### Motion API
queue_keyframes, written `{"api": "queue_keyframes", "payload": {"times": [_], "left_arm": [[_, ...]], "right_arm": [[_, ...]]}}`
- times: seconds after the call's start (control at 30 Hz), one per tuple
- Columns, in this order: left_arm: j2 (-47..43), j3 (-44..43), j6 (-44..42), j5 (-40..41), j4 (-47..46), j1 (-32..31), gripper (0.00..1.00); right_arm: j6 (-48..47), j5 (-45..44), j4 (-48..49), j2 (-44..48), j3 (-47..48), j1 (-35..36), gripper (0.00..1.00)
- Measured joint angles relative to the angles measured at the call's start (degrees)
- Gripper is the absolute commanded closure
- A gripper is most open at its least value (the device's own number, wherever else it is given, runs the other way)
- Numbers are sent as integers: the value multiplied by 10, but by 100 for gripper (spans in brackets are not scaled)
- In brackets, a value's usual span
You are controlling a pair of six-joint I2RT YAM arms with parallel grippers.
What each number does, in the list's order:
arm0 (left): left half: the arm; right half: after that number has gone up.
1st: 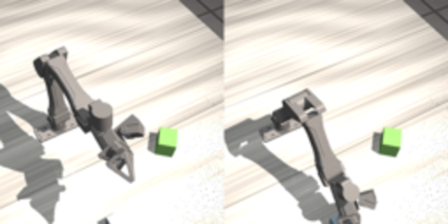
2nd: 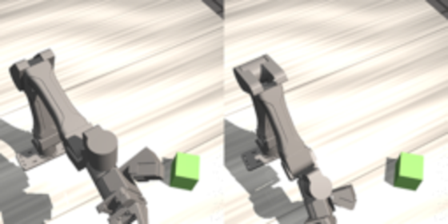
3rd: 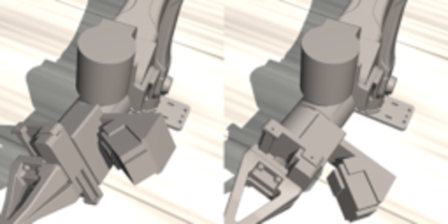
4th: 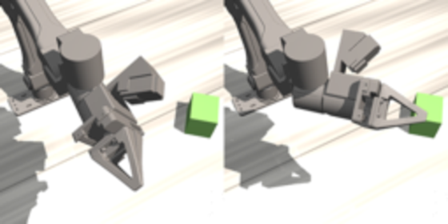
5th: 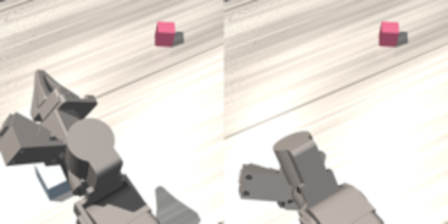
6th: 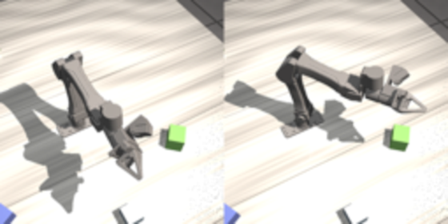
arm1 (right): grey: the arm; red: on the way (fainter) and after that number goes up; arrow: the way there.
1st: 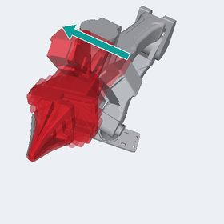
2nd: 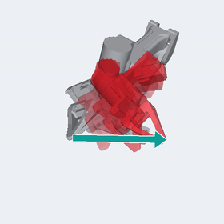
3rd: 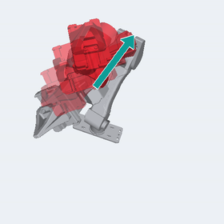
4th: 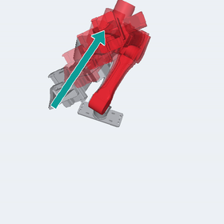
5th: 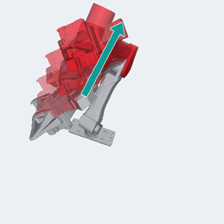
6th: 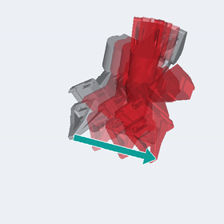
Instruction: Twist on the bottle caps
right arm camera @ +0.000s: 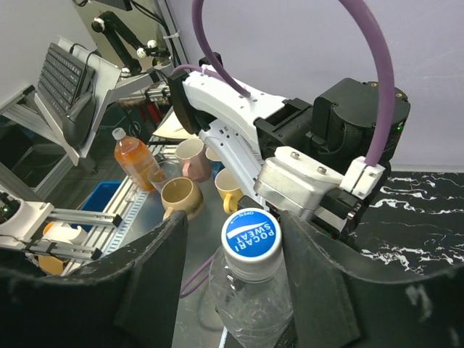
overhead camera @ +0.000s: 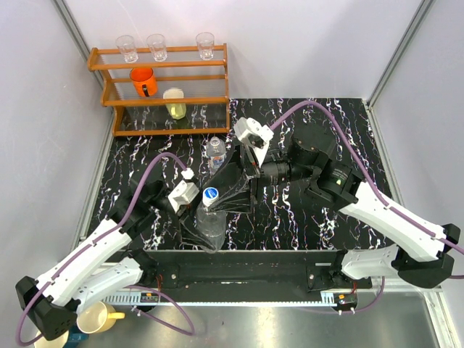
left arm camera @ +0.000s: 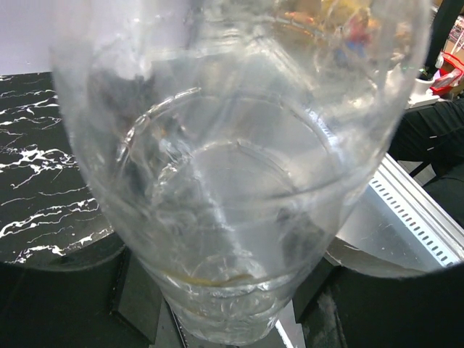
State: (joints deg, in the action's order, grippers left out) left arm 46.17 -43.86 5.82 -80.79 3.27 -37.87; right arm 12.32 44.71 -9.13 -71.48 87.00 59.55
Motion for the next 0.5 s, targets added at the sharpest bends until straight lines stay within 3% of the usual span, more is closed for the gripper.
{"api": "queue_keyframes", "payload": {"times": [0.43,0.5], "left_arm": [[-8,-2,-13,22,-1,-3,67],[-11,-2,-17,43,0,-3,67]], "right_arm": [[19,-17,37,-3,-16,-5,80],[17,-31,34,-2,-16,-5,90]]}}
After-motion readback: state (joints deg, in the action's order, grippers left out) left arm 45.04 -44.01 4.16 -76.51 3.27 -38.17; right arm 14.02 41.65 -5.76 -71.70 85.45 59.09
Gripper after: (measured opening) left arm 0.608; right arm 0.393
